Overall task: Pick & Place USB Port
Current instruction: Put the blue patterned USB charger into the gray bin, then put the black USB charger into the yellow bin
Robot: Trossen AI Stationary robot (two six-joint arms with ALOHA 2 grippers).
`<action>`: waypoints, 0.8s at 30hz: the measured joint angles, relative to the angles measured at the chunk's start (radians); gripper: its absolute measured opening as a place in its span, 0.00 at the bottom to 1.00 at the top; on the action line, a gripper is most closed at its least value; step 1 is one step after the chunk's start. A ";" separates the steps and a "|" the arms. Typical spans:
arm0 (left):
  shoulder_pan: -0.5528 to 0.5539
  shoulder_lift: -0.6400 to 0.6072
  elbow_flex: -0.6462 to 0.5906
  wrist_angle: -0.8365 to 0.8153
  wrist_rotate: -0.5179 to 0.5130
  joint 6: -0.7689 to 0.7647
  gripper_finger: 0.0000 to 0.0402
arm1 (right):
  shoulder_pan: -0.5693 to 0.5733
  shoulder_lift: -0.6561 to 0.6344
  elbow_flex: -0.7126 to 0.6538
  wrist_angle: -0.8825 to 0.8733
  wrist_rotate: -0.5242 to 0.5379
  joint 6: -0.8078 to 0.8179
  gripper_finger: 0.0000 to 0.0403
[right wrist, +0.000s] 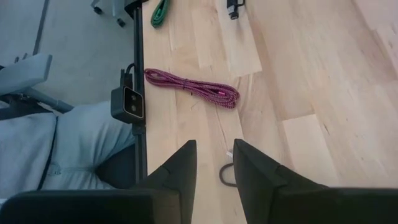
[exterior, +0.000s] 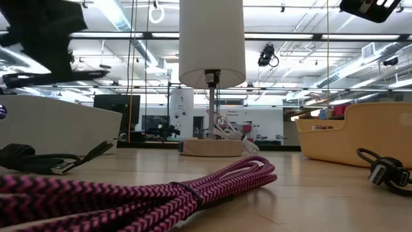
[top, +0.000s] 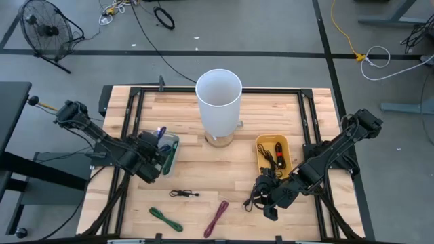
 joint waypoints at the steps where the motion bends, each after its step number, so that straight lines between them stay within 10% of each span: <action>1: 0.010 0.000 -0.013 0.029 0.011 0.009 0.05 | 0.000 0.000 0.000 0.001 0.000 -0.002 0.26; 24: 0.097 0.003 -0.051 0.153 0.052 0.217 0.25 | 0.000 0.000 0.000 0.000 0.000 -0.015 0.26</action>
